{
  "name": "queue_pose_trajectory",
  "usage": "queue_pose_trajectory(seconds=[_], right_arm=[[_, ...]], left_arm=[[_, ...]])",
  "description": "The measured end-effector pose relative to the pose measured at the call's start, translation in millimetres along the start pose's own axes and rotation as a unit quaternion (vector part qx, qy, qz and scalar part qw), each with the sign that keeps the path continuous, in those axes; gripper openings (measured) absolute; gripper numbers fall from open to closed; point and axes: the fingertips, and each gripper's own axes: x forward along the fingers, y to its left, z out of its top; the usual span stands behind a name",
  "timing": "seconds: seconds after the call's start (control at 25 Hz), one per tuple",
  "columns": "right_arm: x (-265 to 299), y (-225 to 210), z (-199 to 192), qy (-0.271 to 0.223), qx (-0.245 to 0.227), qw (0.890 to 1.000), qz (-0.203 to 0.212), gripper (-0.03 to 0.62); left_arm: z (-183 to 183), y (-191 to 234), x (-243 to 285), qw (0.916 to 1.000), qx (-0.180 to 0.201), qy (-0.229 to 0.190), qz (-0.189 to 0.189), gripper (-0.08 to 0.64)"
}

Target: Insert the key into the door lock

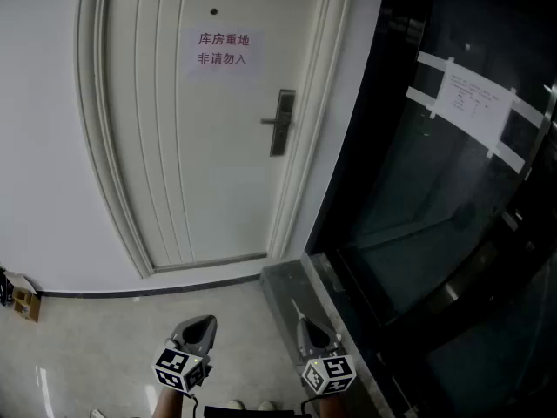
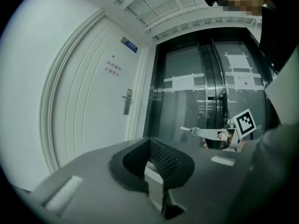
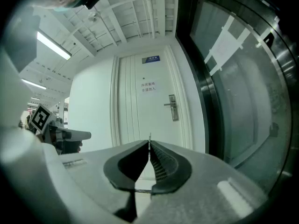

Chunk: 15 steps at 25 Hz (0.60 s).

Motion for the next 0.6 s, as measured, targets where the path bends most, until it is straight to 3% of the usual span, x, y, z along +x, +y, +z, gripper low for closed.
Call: queue_pose_trajectory(seconds=[0.6], right_arm=[[-0.5, 5.5, -2.4, -0.003, 0.007, 1.000, 0.001, 0.011]], left_arm=[[-2.7, 4.0, -5.4, 1.0000, 0.004, 0.003, 0.002, 0.003]])
